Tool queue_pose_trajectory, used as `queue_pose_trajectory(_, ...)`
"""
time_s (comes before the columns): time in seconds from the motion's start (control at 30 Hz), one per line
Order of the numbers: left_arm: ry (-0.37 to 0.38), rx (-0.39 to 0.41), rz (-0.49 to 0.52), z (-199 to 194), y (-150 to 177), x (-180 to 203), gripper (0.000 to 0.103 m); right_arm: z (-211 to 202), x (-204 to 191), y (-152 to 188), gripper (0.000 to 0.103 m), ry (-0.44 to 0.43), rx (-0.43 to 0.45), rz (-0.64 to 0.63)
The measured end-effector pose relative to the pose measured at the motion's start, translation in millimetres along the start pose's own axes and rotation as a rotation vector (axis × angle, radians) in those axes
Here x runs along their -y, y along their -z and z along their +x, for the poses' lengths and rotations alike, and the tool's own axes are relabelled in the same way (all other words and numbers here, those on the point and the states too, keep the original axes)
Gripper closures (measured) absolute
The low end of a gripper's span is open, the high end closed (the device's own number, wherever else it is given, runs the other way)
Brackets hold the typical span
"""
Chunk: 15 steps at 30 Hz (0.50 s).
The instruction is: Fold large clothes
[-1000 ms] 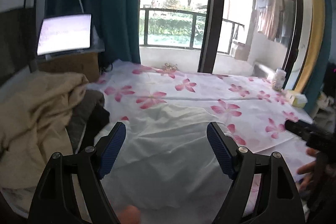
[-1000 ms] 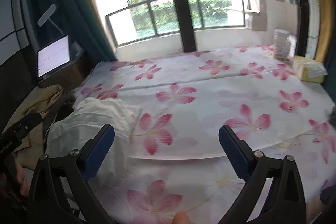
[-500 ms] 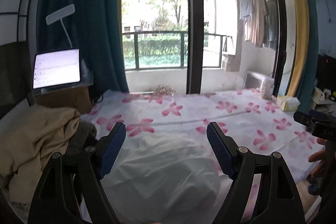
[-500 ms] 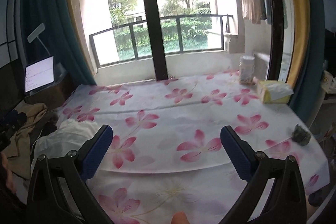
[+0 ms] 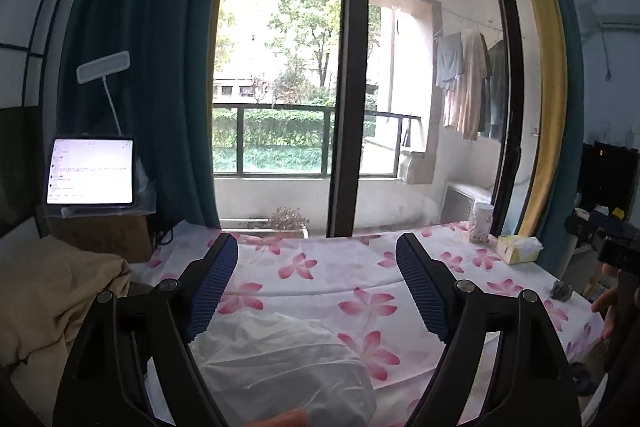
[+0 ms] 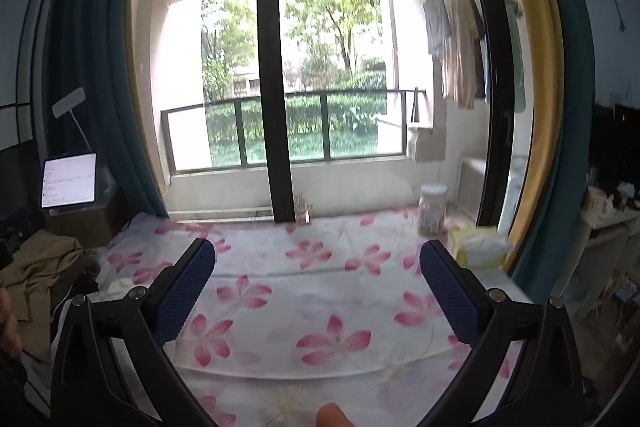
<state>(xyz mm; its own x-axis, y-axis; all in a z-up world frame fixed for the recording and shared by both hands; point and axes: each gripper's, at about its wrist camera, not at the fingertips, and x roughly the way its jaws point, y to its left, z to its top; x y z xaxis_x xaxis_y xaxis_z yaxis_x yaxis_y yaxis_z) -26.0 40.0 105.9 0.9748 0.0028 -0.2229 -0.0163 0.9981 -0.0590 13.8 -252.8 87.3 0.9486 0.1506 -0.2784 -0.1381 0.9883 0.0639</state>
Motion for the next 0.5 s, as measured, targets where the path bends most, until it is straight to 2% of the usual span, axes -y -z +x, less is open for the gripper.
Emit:
queue_pose_trajectory(0.17,0.035,0.015,-0.049,-3.7,-3.1,-3.7,0.019,-15.7,-6.1,-13.4,0.002,-0.009,0.064,-0.018)
queue_pose_trajectory(0.3,0.057,0.063,-0.061,-11.6,-4.9,-8.0,0.019,-26.8,-12.2,-20.0,0.002,-0.022,0.107,-0.017)
queue_pose_trajectory(0.4,0.030,0.104,-0.031,-18.5,-4.7,-6.6,0.019,-32.6,-15.3,-20.6,0.002,-0.033,0.132,-0.014)
queue_pose_trajectory(0.5,0.033,0.093,-0.026,-18.6,-1.2,-7.3,0.018,-32.5,-18.5,-18.1,0.002,-0.043,0.139,-0.009)
